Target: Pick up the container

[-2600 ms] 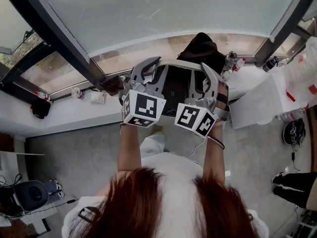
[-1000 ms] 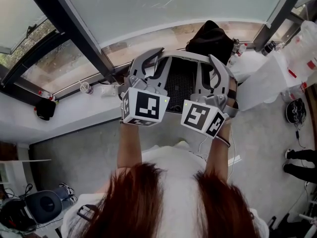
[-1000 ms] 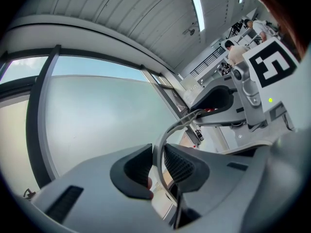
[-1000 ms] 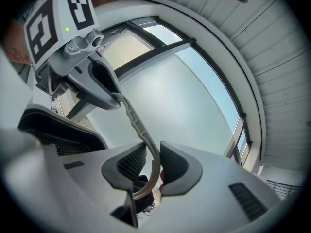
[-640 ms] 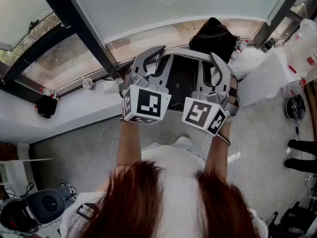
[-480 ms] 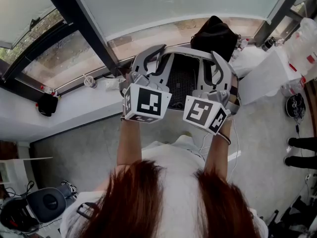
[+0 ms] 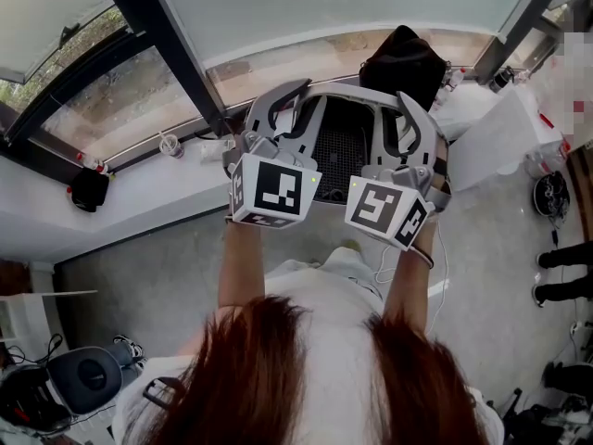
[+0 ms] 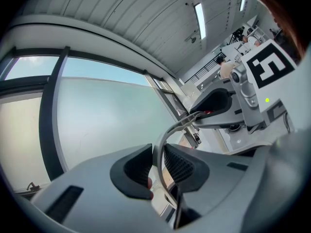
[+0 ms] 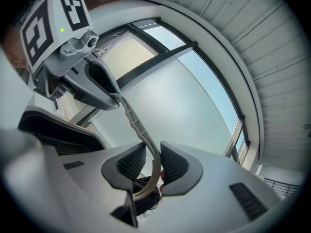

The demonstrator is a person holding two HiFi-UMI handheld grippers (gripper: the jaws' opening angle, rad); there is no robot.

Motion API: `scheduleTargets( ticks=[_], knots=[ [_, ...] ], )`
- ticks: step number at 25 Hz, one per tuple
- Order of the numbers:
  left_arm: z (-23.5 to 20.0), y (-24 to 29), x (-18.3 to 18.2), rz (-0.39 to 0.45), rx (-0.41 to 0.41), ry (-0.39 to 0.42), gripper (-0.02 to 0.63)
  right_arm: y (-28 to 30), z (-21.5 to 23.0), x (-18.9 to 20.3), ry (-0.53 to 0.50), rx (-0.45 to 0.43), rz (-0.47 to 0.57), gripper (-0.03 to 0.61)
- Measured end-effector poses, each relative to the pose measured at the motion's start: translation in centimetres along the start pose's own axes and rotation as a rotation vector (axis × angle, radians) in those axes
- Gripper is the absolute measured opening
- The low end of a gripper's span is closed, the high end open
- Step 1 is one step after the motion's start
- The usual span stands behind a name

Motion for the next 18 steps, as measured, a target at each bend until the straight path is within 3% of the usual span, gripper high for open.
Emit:
scheduleTargets(
  ticks=[18],
  knots=[
    [-0.1, -3.0, -0.6, 0.026, -0.012, 0.014, 0.084, -2.4, -0.3, -1.7, -0.001, 0.001, 0.016, 0.103]
  ],
)
Point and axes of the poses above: the fingertips, and each gripper's own axes: y forward along the fingers, z to its right, x out of its underside, the point moved 6 cm from there along -y, backward along the fingers, and after that the axes turned 7 degrees about -y, right-handed, at the moved point
